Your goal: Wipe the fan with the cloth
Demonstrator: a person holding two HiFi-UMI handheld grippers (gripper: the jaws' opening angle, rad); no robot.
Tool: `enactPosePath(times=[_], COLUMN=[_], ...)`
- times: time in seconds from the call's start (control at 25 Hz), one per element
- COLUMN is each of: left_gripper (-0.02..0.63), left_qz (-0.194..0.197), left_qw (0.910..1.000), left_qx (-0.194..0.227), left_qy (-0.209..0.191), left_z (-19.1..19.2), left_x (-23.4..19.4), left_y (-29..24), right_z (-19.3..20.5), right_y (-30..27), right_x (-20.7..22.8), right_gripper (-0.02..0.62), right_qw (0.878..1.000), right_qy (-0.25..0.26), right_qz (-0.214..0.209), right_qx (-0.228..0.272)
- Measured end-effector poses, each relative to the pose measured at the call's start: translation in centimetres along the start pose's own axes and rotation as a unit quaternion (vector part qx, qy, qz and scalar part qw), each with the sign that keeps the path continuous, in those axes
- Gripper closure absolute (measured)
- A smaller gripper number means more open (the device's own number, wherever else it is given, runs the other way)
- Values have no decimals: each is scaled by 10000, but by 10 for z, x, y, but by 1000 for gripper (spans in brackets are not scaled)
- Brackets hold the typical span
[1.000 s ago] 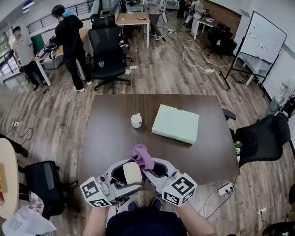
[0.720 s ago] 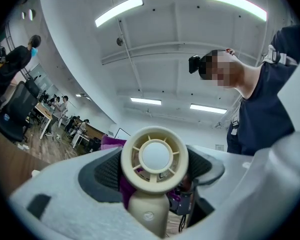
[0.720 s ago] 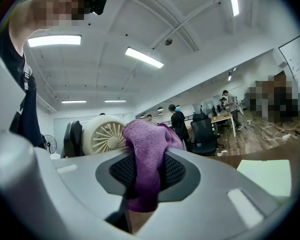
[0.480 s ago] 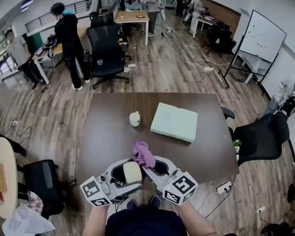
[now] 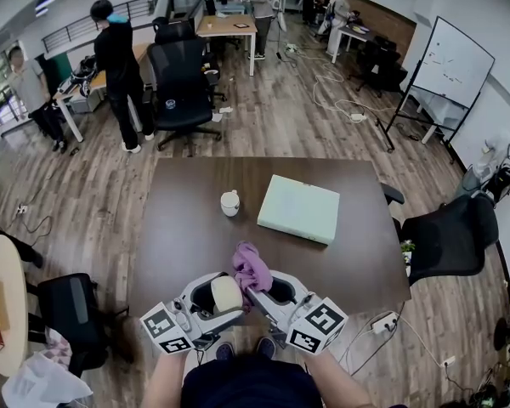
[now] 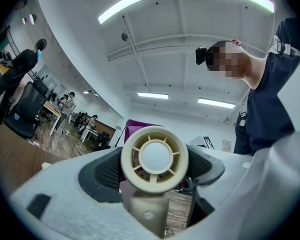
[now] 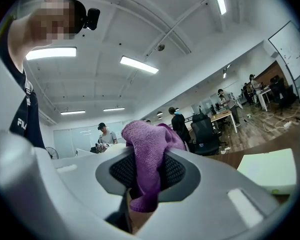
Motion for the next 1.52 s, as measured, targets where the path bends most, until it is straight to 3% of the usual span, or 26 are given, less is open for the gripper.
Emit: enactPosePath(times=[0.4, 0.6, 0.8, 0.88, 1.08, 1.36, 1.52], left_gripper=[232, 232, 232, 232, 232, 232, 232], left_qz=[-456, -735, -979, -999, -917, -941, -748], left_qw=[9983, 9940, 9819, 9734, 9372, 8982, 8741], left_qx=[-354, -789, -1532, -1940, -3126, -4073, -4568], left_qy=[65, -163, -522, -693, -1249, -1357, -1474], left_z=[28, 47, 70, 82, 122, 173, 202], left_x=[-29, -43, -60, -65, -84, -120, -131], left_y=[6, 11, 17, 20, 26, 31, 32], right_z=[15, 31, 50, 58, 74, 84, 93], right_y=[17, 30, 42, 45, 53, 64, 67], right_x=[11, 20, 29, 32, 36, 44, 45], right_gripper=[486, 486, 486, 486, 486, 485, 485], right_qw=[9997, 9986, 9956, 9938, 9898, 9837, 9808], right_qy=[-35, -70, 54, 59, 77, 107, 99], right_qz=[179, 387, 727, 889, 1110, 1416, 1496], right_qx=[-162, -340, -594, -659, -890, -1103, -1247])
Point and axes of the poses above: the fingertips, and each gripper's own axes: y backward along the fingers, x to its right, z out of its underside, the point moved 8 cm from there along y, backward along the fingers, and after that the axes turned 6 degrees about x, right-handed, at the moved point
